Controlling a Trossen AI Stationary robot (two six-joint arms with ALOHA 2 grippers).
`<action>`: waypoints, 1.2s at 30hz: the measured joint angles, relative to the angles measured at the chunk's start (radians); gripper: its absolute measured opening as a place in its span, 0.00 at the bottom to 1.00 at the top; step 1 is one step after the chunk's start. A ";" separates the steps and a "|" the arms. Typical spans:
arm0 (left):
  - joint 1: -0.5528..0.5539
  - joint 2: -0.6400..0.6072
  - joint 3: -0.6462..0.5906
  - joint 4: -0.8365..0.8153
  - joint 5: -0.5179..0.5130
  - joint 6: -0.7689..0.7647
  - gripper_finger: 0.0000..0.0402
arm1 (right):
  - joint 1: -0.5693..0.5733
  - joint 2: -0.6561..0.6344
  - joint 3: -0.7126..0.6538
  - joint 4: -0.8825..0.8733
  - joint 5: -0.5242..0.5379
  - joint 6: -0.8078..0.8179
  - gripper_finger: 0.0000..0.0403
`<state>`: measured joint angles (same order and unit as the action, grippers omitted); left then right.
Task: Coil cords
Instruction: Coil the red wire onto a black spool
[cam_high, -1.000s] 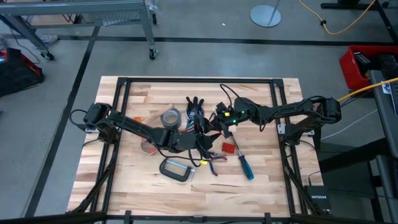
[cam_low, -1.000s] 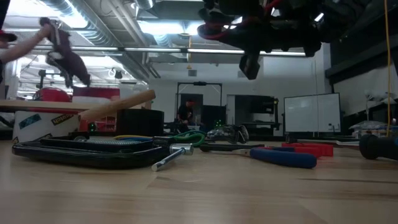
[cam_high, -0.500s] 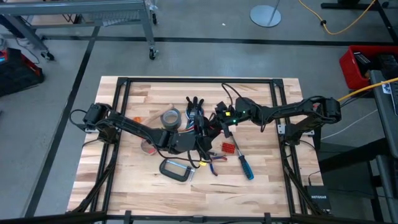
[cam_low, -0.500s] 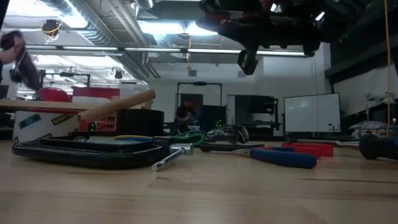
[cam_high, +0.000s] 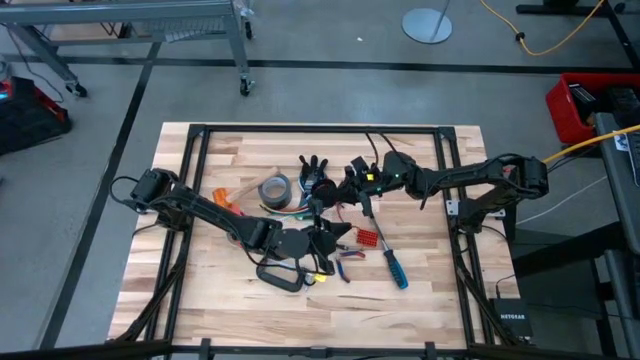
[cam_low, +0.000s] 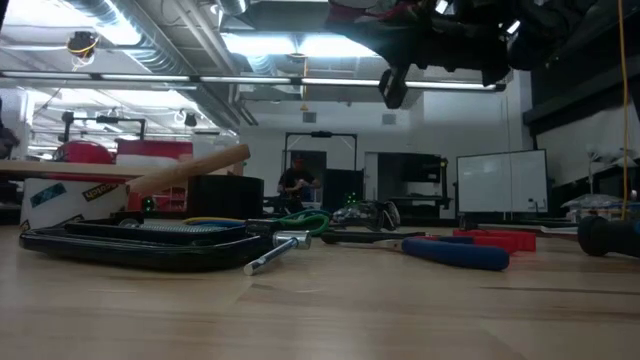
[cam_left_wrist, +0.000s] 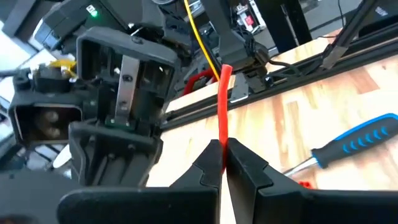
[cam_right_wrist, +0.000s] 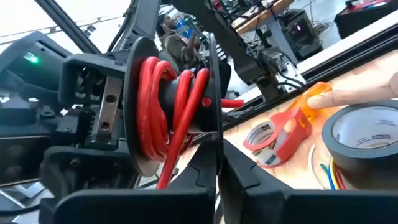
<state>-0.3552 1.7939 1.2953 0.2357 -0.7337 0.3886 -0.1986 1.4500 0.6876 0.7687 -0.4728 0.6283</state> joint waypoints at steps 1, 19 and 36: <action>-0.007 0.000 0.000 -0.005 -0.008 -0.017 0.01 | -0.002 -0.001 0.000 -0.002 -0.010 0.000 0.00; -0.105 -0.001 0.000 -0.215 -0.240 -0.376 0.00 | -0.020 -0.022 0.000 -0.019 -0.238 -0.016 0.00; -0.179 -0.006 0.000 -0.227 -0.269 -0.530 0.00 | -0.018 -0.022 0.001 -0.317 -0.324 -0.425 0.00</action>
<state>-0.5339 1.7878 1.2953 0.0086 -1.0032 -0.1419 -0.2165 1.4276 0.6884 0.4514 -0.7968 0.2032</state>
